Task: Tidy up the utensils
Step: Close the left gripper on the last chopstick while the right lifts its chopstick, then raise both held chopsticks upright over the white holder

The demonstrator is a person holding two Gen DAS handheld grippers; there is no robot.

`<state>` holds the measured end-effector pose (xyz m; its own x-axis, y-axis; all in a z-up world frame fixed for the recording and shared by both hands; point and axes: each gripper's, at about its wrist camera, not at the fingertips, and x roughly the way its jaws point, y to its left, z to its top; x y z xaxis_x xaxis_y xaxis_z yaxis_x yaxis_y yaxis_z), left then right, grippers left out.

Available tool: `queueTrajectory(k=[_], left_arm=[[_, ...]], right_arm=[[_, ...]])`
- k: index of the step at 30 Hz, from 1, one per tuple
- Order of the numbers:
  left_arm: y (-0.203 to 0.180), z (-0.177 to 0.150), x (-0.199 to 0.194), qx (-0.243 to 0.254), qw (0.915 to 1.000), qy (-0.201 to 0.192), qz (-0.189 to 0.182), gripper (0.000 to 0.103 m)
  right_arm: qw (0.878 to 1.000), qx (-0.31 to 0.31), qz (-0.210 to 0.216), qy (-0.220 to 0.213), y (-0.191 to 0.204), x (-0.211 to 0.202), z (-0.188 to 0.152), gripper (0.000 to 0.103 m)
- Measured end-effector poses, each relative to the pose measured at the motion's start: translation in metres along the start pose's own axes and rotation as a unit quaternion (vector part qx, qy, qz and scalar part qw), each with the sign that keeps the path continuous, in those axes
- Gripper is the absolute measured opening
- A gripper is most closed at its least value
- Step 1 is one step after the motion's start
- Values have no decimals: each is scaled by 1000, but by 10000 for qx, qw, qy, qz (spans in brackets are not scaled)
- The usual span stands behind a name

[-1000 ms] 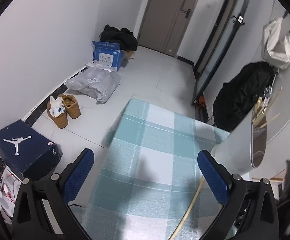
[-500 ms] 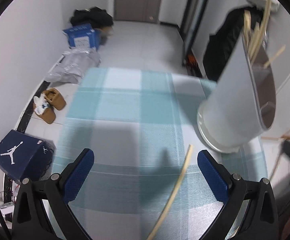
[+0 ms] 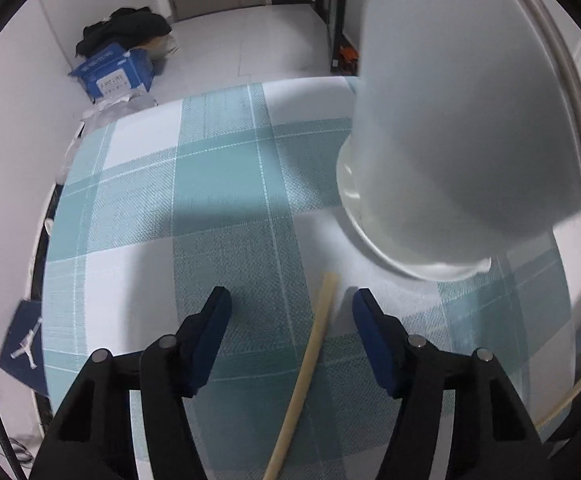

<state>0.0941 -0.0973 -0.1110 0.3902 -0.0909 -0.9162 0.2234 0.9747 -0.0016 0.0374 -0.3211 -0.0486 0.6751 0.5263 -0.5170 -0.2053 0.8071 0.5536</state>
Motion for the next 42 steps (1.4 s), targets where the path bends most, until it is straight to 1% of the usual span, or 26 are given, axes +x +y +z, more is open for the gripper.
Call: queueTrajectory(k=[1,2,3,4,6,8,9,11,14,18,21,22,24,26,27,28,31,35,39,42], left_arm=[[1,0,-2,-43,10000,-56,31,46],[2,1,-4,-68,9999,-99,17,39],[2,1,-5,-104,9999,-115,2,26],[2,1,-5,-162,9998,-116,-58,15],[2,0,-6,-247,9995,-86,-147,5],[8,-2,-8,-495,9983,-33,-302,4],[13,-4,-11,-722,9966,-55,-387,4],[23,-8,-21,-1101,9922,-222,-548,4],[39,-15,-51,-1601,9822,-663,-726,4],[40,-27,-98,-1803,9720,-1312,-748,3],[33,-32,-125,-1765,9665,-1703,-752,3],[37,-26,-124,-1746,9649,-1805,-763,3],[32,-29,-137,-1691,9629,-1982,-706,3],[30,-30,-141,-1650,9611,-2085,-750,3],[27,-30,-143,-1617,9607,-2129,-752,3],[32,-25,-137,-1580,9608,-2148,-756,3],[35,-21,-136,-1471,9631,-2087,-853,3],[31,-19,-148,-1352,9636,-2115,-923,3],[24,-18,-167,-1192,9618,-2244,-1020,3],[22,-13,-183,-1066,9579,-2405,-1150,3]], right_arm=[[10000,6,-2,-15,0,-2,0,5],[10000,6,-7,-34,-1,-4,-1,5],[10000,-1,-4,-37,-1,-5,-2,5],[10000,-27,-24,-48,-1,-6,-3,5],[9999,-81,-34,-67,0,-8,-4,5],[9998,-130,-48,-105,2,-9,-4,5],[9998,-155,-49,-121,3,-9,-4,5],[9997,-205,-3,-148,6,-12,-4,5],[9992,-353,-28,-186,13,-15,-6,5],[9979,-587,-71,-246,24,-16,-9,5],[9967,-737,-125,-311,32,-18,-11,5],[9964,-766,-135,-326,34,-18,-12,5],[9961,-792,-161,-355,37,-19,-13,5],[9956,-829,-204,-392,40,-20,-15,5],[9955,-835,-208,-399,41,-20,-15,5],[9953,-844,-212,-415,42,-20,-15,5],[9946,-897,-218,-465,46,-23,-15,5],[9947,-820,-207,-580,47,-30,-14,5],[9932,-903,-223,-703,52,-40,-8,5],[9918,-938,-188,-847,56,-52,3,5]])
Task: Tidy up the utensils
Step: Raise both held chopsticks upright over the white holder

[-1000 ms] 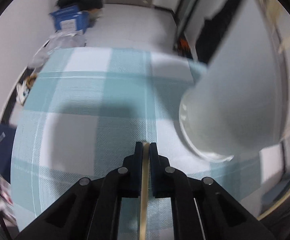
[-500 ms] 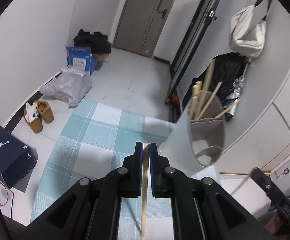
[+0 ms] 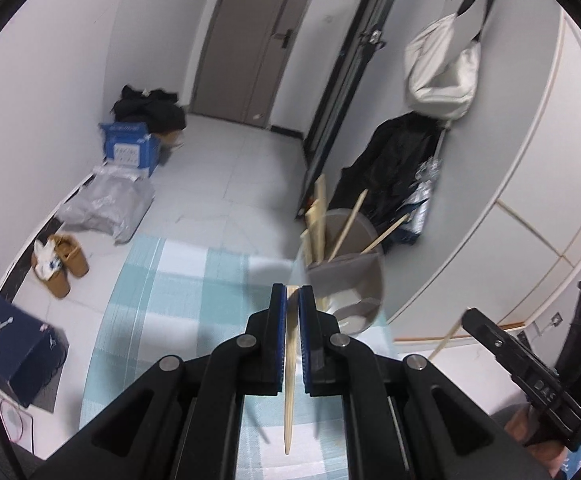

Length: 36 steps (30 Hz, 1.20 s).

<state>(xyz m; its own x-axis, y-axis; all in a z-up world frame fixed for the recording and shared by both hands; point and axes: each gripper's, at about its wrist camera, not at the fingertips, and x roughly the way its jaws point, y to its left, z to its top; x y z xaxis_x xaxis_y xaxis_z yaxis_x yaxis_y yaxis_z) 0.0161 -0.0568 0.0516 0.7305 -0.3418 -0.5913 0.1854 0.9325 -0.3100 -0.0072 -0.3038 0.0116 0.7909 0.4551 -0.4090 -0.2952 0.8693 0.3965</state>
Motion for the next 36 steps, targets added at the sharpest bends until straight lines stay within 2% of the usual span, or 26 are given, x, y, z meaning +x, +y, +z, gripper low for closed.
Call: queueTrajectory(k=[4,12,20,22,29,33,36], left_arm=[[-8,27,-13,49,9995,-230,-230,3],[-31,86,-24,74,9942,-831,-676,3],[-39,113,-5,177,9890,-1407,-423,3],[-38,115,6,217,9888,-1433,-354,3],[-35,114,34,424,9897,-1357,-182,3],[-42,112,42,695,9882,-1356,-156,3],[-40,106,52,675,9902,-1207,-177,3]], right_arm=[[9998,-34,15,-195,0,-11,25,5],[9975,-370,-10,-608,5,-22,101,5],[9941,-684,56,-841,10,3,160,5],[9938,-721,-22,-850,7,11,165,5],[9934,-679,92,-915,-8,46,178,5],[9952,-603,64,-774,-15,66,173,5],[9964,-569,53,-633,-23,79,165,5]])
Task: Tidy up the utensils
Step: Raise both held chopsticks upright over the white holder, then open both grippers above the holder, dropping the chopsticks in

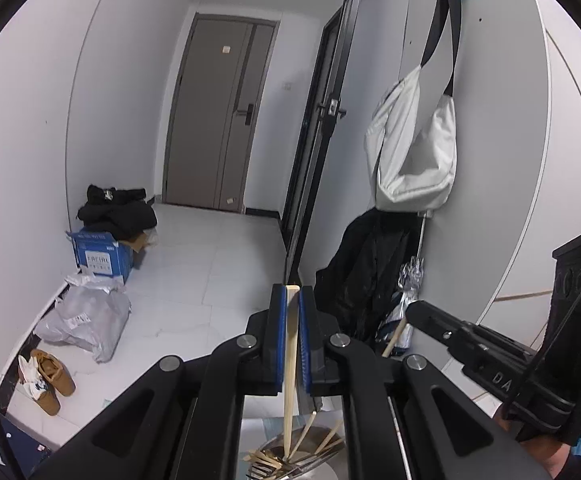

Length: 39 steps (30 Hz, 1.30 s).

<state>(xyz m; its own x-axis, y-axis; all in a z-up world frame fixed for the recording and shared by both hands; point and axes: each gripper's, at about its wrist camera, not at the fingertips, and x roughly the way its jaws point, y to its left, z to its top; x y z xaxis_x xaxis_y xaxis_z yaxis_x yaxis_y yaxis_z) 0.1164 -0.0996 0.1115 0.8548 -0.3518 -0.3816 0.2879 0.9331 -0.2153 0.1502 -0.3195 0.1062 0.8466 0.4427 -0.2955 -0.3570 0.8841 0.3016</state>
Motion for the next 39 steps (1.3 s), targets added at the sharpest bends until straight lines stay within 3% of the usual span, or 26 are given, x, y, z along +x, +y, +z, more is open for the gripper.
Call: queueTrajectory(k=[4,7,12,19,23,26,28,31,39], left_arm=[[4,-8,10,-74,9997,227,-48,3],[-8,-16,12,303,9992,275,51,3],[-20,-29,12,717,9962,483,-95,3],[-4,-38,27,298,9901,1299,-435,3],[3,-39,19,105,9894,1394,-382,4],[5,-37,4,40,9918,1261,-221,36],[5,-36,-9,3,9947,1025,-95,69],[6,-33,-25,17,9964,836,141,74],[8,-33,-63,-134,9968,440,651,100]], right_arm=[[9998,-55,59,155,-3,9,-16,5],[9995,-44,224,223,-4,11,-28,5],[9979,-253,320,509,1,16,-49,5],[9944,-120,394,970,-1,22,-72,9],[9924,-91,266,1198,-1,18,-87,9],[9936,-71,185,1111,2,3,-90,11],[9948,-45,96,1016,5,-10,-91,19],[9964,-7,36,842,11,-28,-92,36],[9996,9,-149,231,39,-81,-89,57]])
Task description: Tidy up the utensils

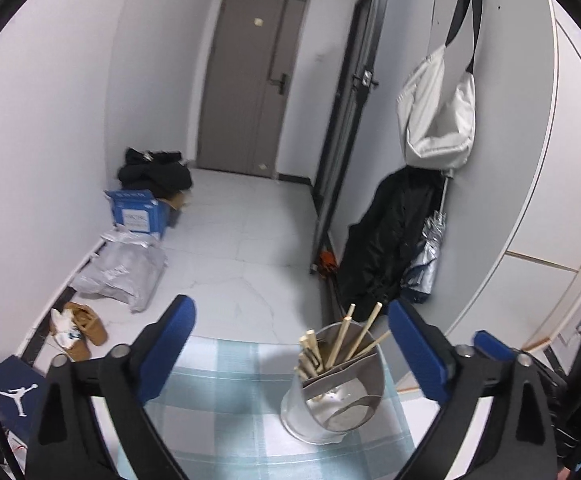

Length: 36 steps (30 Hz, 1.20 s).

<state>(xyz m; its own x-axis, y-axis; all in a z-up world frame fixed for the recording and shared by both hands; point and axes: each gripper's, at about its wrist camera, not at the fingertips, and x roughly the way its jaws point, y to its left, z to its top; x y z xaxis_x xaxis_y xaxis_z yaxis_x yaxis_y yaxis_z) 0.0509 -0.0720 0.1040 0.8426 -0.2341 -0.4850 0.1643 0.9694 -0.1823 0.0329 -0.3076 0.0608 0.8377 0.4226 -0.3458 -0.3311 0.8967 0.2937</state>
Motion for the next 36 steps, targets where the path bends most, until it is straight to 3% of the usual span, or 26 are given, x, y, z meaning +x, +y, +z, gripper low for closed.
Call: queueTrajectory(k=[8,16,25,36], left_arm=[[2,-12,-25,-96,9992,-323,219,102],[9,-33,-38,-149,9980,-422,453,102],[18,-59,-43,-195,9964,-668,482,102],[14,-70,-31,-56,9974,-532,484,102]], right_arm=[[9984,-283,-168,-460,30,-36,-8,81],[9950,-552,-419,-724,42,-53,-28,94],[9913,-653,-612,-965,45,-60,-54,98],[9920,-598,-760,-807,41,-52,-70,100]])
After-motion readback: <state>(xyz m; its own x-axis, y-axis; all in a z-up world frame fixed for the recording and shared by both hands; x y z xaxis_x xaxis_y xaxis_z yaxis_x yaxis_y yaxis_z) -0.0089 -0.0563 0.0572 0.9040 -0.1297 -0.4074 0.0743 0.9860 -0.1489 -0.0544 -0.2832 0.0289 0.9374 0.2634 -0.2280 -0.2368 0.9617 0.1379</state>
